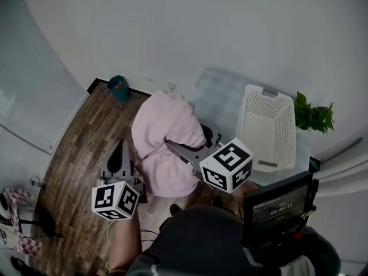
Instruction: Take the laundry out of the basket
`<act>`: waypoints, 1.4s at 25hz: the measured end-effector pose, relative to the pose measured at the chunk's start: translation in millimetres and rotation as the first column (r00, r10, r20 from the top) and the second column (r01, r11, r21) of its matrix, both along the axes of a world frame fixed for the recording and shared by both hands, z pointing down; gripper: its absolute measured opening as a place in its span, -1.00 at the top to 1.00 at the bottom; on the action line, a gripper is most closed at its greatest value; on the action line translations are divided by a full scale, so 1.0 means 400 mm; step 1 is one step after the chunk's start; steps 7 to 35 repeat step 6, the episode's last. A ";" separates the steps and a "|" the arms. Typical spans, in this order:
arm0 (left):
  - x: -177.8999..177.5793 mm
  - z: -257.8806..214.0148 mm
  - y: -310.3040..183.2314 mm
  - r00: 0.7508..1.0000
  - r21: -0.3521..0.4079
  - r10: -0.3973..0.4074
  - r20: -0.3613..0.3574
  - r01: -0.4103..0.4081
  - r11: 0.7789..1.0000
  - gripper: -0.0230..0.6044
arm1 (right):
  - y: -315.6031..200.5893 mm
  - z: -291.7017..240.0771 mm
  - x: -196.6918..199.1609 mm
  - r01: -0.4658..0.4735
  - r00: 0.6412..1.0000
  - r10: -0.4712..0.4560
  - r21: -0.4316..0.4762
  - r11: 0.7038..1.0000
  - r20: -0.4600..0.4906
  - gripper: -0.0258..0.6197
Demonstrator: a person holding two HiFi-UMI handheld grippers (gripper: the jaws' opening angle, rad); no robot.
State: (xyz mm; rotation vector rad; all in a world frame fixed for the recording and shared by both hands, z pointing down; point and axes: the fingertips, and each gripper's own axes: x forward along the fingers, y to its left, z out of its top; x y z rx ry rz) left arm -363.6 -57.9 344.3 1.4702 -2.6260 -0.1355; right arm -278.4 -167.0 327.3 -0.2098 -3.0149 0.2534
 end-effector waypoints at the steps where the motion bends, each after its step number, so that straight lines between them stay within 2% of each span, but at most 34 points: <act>1: 0.000 -0.002 0.001 1.000 0.001 -0.001 0.001 0.001 1.000 0.90 | 0.000 -0.001 -0.001 0.000 1.000 0.000 0.003 1.000 0.001 0.01; 35: 0.001 0.002 0.004 1.000 0.000 -0.002 -0.003 0.002 1.000 0.90 | -0.004 -0.005 0.000 -0.001 1.000 0.001 -0.004 1.000 0.005 0.01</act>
